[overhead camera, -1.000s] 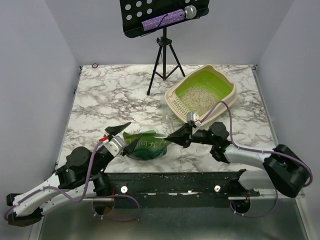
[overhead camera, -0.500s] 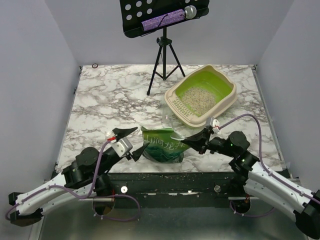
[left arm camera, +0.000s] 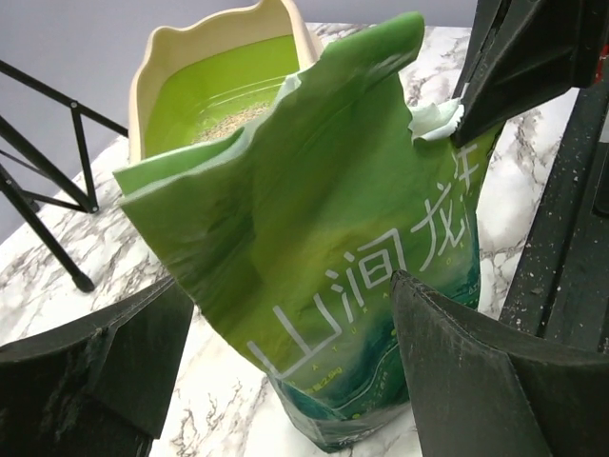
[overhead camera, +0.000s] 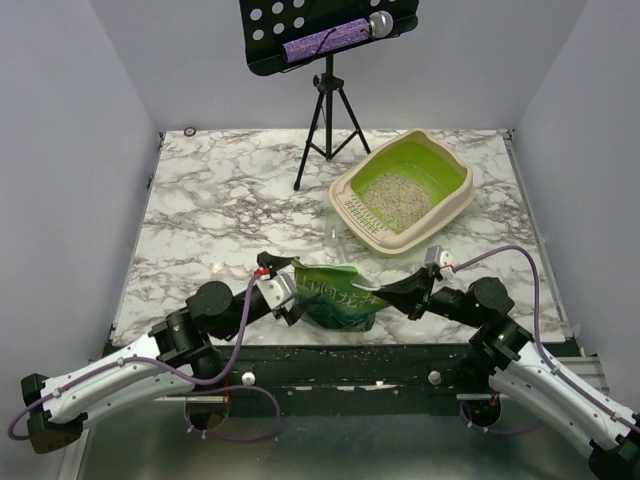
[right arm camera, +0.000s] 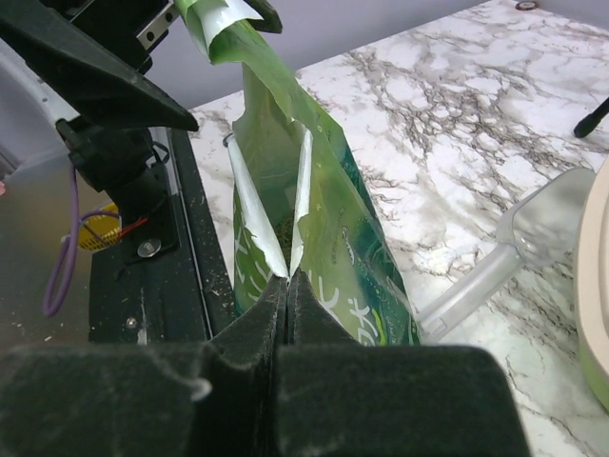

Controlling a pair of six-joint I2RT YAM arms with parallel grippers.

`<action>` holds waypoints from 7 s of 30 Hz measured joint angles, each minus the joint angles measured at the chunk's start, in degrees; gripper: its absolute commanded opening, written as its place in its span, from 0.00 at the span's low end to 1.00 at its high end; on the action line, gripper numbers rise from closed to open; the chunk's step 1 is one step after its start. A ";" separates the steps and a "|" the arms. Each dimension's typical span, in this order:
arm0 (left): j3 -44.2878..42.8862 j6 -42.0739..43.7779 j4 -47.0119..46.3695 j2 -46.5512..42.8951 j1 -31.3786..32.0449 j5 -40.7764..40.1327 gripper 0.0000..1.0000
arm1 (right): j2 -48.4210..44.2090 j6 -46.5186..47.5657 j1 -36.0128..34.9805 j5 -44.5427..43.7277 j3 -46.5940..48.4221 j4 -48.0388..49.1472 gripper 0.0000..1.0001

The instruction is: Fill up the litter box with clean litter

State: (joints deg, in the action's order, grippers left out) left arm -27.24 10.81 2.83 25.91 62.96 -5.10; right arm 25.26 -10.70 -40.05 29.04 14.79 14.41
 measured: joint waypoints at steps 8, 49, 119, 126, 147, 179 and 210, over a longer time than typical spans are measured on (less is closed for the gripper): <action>-0.17 -1.86 -5.81 5.99 -10.80 11.56 0.86 | -3.61 -1.60 0.04 0.17 -1.68 -0.72 0.00; -11.78 -29.59 5.01 23.89 -31.30 49.90 0.00 | 0.68 -19.91 0.15 -1.20 5.05 -13.25 0.00; -1.07 -54.01 28.13 25.00 -32.48 62.90 0.00 | 33.62 3.98 -19.41 2.89 43.60 -52.76 0.56; -1.07 -54.66 27.87 24.94 -32.48 62.77 0.00 | 37.99 10.73 -33.86 -9.90 45.20 -54.14 0.57; -0.35 -54.07 26.86 25.83 -34.97 64.28 0.00 | 45.11 16.81 -43.56 -29.16 40.74 -44.63 0.58; -10.03 -45.83 33.92 26.60 -36.48 52.52 0.27 | 49.20 17.16 -43.56 -38.03 38.73 -43.82 0.01; -8.98 -15.26 3.89 12.44 -22.75 42.56 0.65 | 44.15 17.49 -24.55 -22.08 40.37 -44.44 0.01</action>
State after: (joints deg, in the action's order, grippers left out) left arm -36.23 -4.45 6.72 38.35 40.21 37.45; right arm 69.41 6.79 -64.60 6.96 55.16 -30.02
